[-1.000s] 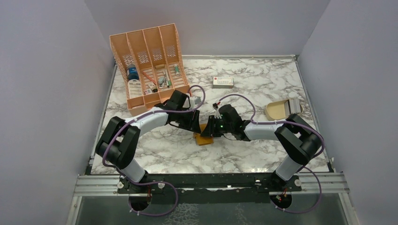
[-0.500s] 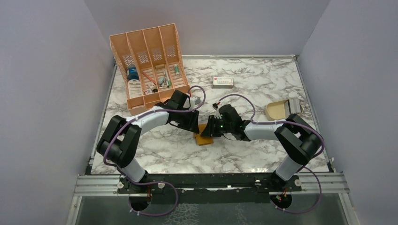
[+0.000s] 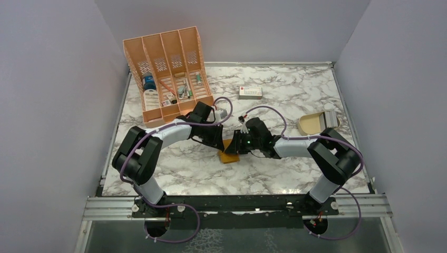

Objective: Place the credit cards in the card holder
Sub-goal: Close the card holder at the center of the board.

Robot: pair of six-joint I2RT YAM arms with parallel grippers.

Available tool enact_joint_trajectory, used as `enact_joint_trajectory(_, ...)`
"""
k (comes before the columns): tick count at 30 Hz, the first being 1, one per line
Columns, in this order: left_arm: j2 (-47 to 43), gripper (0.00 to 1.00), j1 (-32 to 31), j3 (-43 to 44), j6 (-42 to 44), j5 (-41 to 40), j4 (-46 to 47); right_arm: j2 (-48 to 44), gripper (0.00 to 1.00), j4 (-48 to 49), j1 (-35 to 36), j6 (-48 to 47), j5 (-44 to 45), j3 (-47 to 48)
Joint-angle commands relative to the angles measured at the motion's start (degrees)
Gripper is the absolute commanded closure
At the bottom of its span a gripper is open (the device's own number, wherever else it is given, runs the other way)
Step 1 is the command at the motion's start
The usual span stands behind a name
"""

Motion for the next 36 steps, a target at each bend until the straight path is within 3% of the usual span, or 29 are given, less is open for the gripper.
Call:
enact_joint_trajectory(1, 1.4, 0.90, 0.1, 1.5, -0.6, 4.8, 2.8, 1.6, 0.81, 1.0, 0.2, -1.1, -0.5, -1.1)
enact_joint_trajectory(4, 1.7, 1.00, 0.2, 1.3, -0.7, 4.5, 3.2, 1.5, 0.81, 0.9, 0.2, -1.1, -0.5, -1.0)
enact_joint_trajectory(15, 1.8, 1.00, 0.3, 2.3, -6.8, -3.4, 4.9, 1.8, 0.76, -0.4, 0.2, -0.9, -0.4, -0.3)
enact_joint_trajectory(20, -1.1, 0.74, 1.7, 2.9, -9.3, -8.9, 3.9, 1.3, 0.77, -2.8, 0.1, -2.0, 0.2, 0.5)
enact_joint_trajectory(24, -2.2, 0.71, 2.4, 3.1, -9.5, -14.2, 1.2, 1.2, 0.75, -4.8, 0.1, -1.6, 0.5, 2.1)
enact_joint_trajectory(27, -2.7, 0.76, 2.6, 2.4, -9.5, -14.5, -1.1, 1.7, 0.71, -6.3, 0.1, -0.9, 0.5, 3.5)
enact_joint_trajectory(30, -4.6, 0.92, 2.6, 0.0, -10.3, -14.0, -1.2, 2.2, 0.69, -6.7, 0.1, -0.2, 0.0, 4.6)
enact_joint_trajectory(36, -3.5, 1.00, 2.7, -4.4, -14.3, -9.3, 0.7, 2.2, 0.69, -6.8, 0.1, 0.5, -0.2, 5.5)
